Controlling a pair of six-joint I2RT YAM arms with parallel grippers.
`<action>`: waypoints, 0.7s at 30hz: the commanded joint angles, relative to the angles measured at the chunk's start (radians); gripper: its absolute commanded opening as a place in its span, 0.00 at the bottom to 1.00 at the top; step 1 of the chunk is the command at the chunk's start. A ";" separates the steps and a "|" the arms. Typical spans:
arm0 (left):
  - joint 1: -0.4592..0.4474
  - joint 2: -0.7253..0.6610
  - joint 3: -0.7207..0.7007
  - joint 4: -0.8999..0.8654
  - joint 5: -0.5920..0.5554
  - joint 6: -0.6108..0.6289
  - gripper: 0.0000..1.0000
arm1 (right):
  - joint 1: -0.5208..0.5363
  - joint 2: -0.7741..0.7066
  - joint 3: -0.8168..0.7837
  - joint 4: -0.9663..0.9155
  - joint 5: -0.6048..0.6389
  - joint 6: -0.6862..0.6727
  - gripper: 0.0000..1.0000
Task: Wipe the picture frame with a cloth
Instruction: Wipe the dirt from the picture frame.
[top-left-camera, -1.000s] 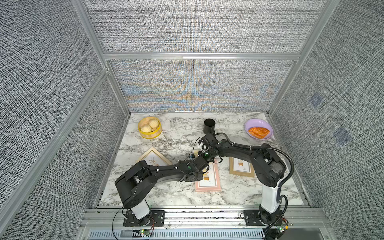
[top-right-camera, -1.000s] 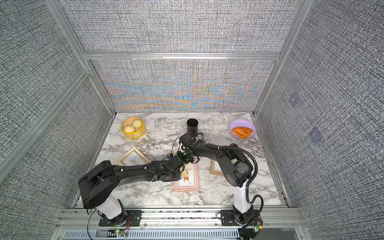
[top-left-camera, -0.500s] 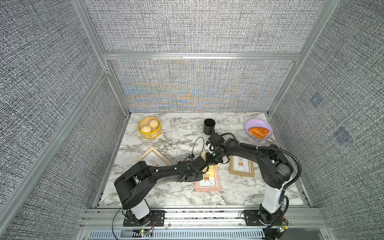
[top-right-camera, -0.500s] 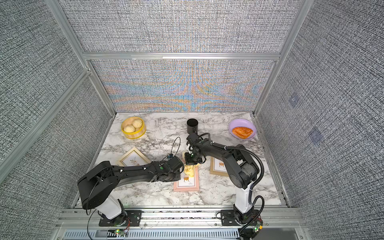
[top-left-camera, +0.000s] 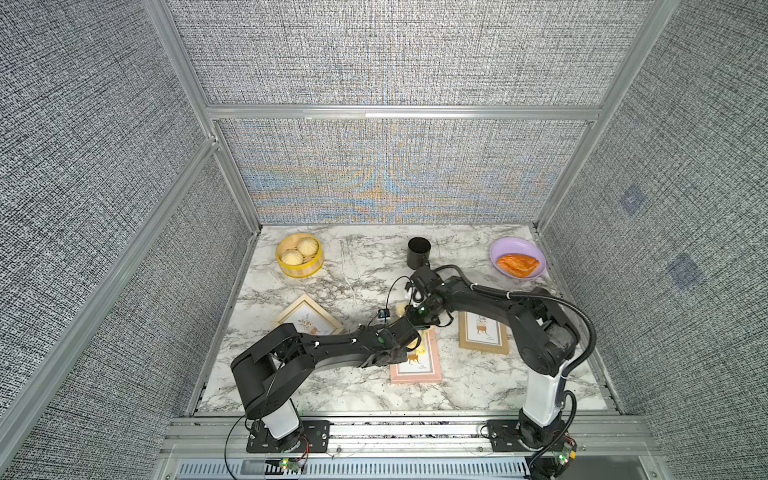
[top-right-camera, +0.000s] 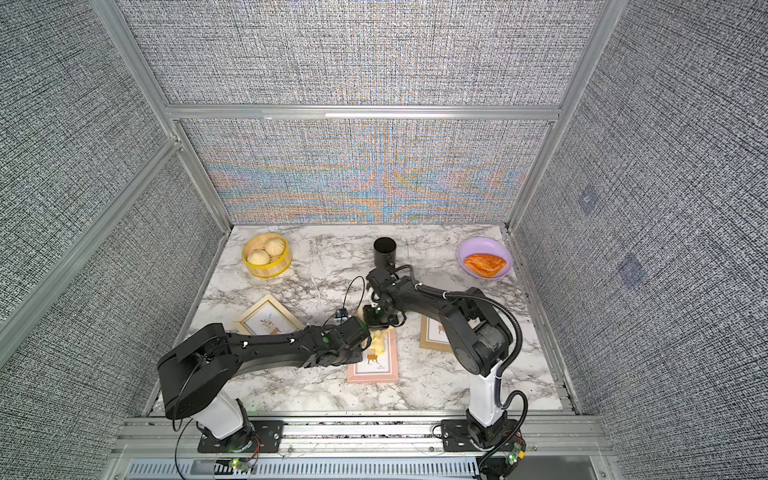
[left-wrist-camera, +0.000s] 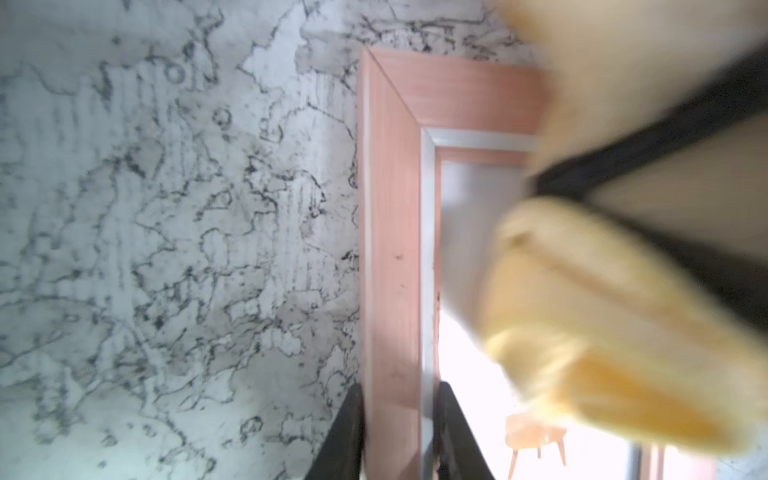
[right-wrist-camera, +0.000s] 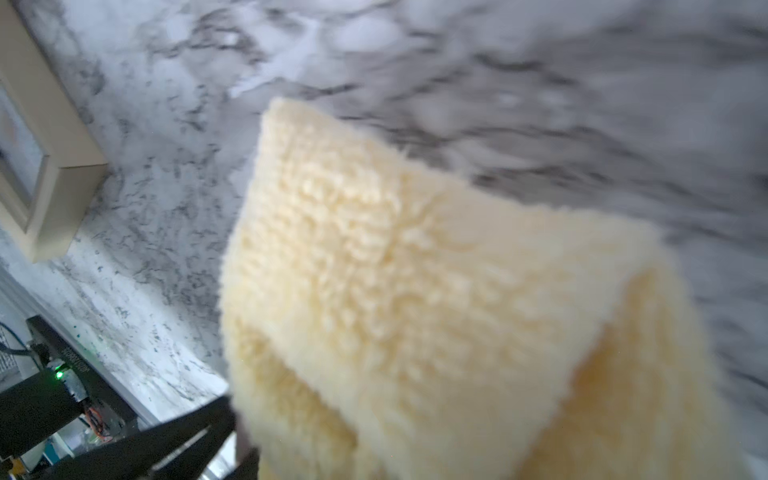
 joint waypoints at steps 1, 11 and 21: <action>-0.004 0.087 -0.052 -0.409 0.222 0.013 0.00 | -0.079 -0.046 -0.065 -0.059 0.043 -0.039 0.00; -0.006 0.119 -0.034 -0.388 0.247 0.018 0.00 | 0.025 -0.068 -0.107 -0.184 0.034 -0.121 0.00; -0.007 0.138 -0.043 -0.376 0.263 0.010 0.00 | 0.206 -0.246 -0.478 -0.165 0.069 0.104 0.00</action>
